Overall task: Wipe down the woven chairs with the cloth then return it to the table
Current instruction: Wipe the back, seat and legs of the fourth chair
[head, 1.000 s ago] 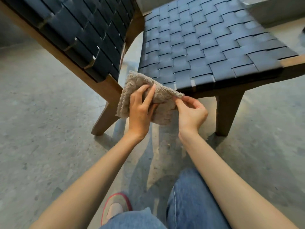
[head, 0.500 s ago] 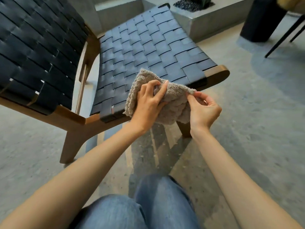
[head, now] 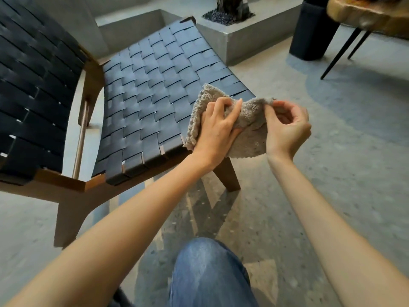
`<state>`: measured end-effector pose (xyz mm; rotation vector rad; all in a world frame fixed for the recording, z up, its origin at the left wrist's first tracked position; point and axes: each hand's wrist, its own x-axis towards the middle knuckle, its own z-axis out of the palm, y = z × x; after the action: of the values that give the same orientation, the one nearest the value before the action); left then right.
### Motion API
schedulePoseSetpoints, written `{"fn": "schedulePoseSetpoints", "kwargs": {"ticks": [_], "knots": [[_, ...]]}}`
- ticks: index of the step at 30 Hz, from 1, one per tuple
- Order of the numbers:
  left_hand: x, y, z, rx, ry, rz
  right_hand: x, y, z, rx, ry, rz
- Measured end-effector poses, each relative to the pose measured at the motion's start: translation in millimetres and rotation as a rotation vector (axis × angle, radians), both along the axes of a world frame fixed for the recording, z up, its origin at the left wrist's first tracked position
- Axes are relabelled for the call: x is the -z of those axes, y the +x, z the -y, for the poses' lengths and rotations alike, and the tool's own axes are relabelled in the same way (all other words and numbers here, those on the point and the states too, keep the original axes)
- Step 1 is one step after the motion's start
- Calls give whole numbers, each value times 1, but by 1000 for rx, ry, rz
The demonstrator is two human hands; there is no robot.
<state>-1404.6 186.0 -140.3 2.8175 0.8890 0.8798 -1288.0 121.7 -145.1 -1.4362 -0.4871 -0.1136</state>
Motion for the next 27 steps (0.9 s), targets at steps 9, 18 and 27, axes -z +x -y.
{"fn": "schedulePoseSetpoints", "kwargs": {"ticks": [9, 18, 27], "knots": [[16, -33, -10, -25, 133, -147, 13, -20, -20, -285, -413, 266], [18, -55, 9, -27, 116, -109, 14, -53, -24, -295, -394, 143], [60, -92, 36, 0, 134, 33, 54, -79, 21, -575, -436, 34]]}}
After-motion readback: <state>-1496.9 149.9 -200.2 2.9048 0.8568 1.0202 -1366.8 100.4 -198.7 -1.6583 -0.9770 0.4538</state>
